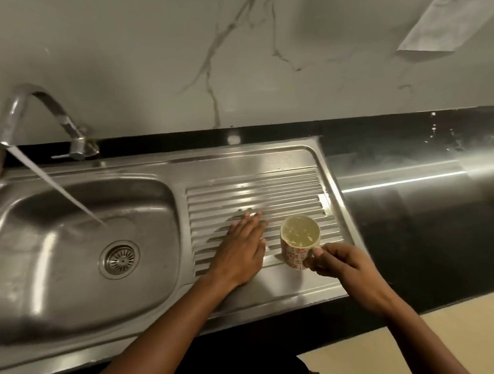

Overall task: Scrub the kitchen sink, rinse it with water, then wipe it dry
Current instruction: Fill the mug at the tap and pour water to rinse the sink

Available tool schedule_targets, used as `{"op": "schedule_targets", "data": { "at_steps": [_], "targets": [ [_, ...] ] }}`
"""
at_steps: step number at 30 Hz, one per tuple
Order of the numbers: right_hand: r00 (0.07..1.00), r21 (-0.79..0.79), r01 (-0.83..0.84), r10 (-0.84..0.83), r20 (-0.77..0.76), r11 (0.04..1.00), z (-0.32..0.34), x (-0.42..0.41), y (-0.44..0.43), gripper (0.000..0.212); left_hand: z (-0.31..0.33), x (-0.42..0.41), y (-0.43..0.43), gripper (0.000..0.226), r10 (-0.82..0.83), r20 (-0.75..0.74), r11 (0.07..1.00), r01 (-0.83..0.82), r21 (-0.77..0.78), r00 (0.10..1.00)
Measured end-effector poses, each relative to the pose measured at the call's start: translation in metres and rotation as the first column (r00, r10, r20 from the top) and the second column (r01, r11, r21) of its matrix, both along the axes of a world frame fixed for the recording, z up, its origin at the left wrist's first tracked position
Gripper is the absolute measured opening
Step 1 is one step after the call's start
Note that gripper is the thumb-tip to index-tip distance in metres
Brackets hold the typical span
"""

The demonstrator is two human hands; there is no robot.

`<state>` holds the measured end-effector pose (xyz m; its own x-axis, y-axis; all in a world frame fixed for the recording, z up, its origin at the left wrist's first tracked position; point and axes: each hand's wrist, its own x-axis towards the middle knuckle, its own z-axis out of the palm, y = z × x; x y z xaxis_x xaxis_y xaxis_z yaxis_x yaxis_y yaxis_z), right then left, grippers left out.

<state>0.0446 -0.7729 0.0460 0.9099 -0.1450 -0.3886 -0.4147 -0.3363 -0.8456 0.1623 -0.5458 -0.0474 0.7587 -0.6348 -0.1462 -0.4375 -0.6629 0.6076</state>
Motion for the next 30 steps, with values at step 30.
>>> {"op": "schedule_targets", "data": {
  "at_steps": [30],
  "targets": [
    [0.988,-0.186,-0.049,0.020,-0.155,0.981,0.016,0.112,-0.116,0.032,-0.041,0.085,-0.188,0.100,-0.083,0.143,0.968,0.046,0.246,0.986]
  ]
}}
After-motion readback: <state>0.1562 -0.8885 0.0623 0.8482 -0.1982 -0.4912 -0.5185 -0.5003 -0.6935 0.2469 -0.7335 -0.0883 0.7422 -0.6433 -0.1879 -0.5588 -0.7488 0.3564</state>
